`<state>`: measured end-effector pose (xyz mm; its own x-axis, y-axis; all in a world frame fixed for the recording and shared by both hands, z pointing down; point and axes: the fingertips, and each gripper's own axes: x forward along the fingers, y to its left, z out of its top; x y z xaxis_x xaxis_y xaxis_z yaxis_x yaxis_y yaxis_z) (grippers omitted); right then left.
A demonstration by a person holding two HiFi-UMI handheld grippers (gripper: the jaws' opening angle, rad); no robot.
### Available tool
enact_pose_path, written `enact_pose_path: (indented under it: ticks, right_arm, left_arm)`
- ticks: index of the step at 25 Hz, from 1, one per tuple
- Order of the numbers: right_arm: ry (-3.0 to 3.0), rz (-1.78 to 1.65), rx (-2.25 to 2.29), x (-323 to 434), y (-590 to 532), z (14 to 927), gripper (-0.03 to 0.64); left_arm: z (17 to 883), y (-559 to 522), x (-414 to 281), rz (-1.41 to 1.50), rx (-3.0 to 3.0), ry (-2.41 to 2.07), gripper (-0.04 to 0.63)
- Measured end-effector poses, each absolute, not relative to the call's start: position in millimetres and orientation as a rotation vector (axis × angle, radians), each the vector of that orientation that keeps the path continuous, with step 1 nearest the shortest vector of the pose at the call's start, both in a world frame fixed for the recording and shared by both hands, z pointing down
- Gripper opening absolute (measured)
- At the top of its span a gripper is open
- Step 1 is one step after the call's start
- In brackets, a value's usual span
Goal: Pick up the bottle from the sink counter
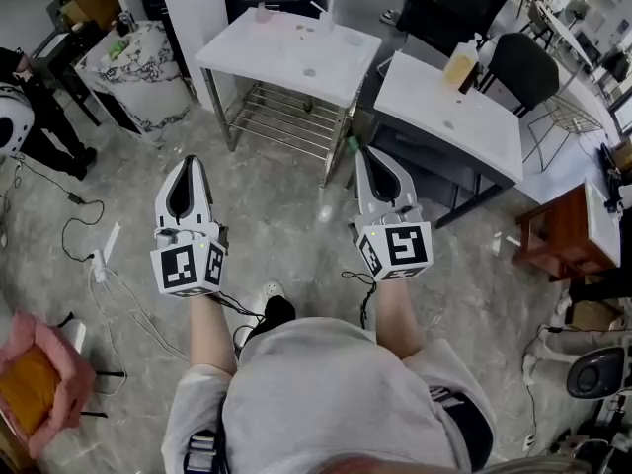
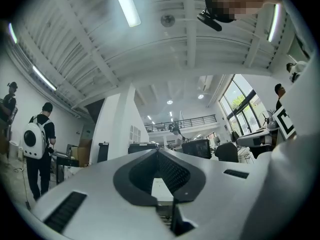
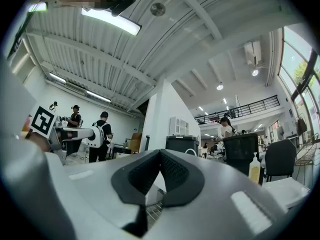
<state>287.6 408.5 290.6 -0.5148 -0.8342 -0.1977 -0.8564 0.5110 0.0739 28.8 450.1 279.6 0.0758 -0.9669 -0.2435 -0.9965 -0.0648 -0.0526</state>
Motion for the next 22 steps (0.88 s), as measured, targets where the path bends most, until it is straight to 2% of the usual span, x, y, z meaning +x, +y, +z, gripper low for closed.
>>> enact_pose_path:
  ticks: [22]
  right_arm:
    - [2.531, 0.244, -1.552, 199.2, 307.5, 284.2, 0.011]
  left_arm:
    - [279.1, 331.1, -61.5, 0.197, -2.226, 1.897, 0.008]
